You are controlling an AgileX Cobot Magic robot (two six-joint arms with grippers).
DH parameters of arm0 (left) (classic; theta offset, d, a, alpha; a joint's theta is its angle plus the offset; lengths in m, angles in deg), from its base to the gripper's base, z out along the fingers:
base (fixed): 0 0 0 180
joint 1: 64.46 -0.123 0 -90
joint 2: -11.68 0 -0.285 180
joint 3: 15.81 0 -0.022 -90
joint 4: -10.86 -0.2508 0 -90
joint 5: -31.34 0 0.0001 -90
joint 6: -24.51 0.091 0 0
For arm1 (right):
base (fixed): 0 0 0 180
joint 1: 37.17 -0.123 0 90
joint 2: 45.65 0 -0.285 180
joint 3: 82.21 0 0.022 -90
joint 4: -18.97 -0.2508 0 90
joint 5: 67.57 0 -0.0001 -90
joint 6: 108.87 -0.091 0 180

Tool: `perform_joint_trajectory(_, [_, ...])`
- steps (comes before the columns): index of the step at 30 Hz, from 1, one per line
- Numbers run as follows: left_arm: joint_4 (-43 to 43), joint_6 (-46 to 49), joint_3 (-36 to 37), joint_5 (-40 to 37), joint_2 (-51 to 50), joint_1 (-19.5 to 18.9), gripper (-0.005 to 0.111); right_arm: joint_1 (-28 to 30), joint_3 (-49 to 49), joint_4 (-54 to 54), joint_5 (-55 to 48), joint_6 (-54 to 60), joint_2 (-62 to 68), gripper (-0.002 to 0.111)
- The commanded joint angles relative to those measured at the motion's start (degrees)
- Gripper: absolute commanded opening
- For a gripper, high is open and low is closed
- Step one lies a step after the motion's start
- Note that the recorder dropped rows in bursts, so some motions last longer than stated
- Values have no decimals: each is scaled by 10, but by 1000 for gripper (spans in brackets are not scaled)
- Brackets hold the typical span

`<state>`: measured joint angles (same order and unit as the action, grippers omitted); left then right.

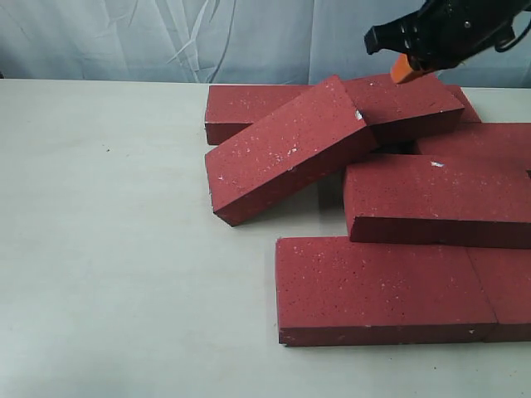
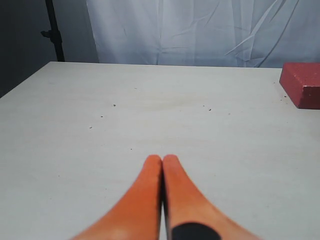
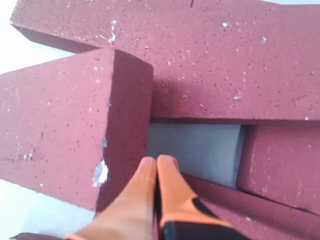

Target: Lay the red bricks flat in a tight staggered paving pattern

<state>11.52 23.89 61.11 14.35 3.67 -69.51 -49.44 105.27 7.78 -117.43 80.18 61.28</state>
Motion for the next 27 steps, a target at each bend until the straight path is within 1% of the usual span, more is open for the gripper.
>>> perform_joint_trajectory(1, [7,-3,3,4,2,0,0,-14,56,44,-22,-7,42,-1])
perform_joint_trajectory(5, [7,-3,3,4,2,0,0,-24,87,87,-23,-38,77,-1])
perform_joint_trajectory(10, [7,-3,3,4,2,0,0,-28,99,92,-32,-48,114,-1])
perform_joint_trajectory(14, [7,-3,3,4,2,0,0,-47,99,93,-37,-49,124,-1])
perform_joint_trajectory(19, [7,-3,3,4,2,0,0,-100,99,91,-35,-49,155,-1])
perform_joint_trajectory(22, [7,-3,3,4,2,0,0,-145,99,68,-16,-49,171,-1])
perform_joint_trajectory(27, [7,-3,3,4,2,0,0,-184,99,66,3,-49,190,-1])
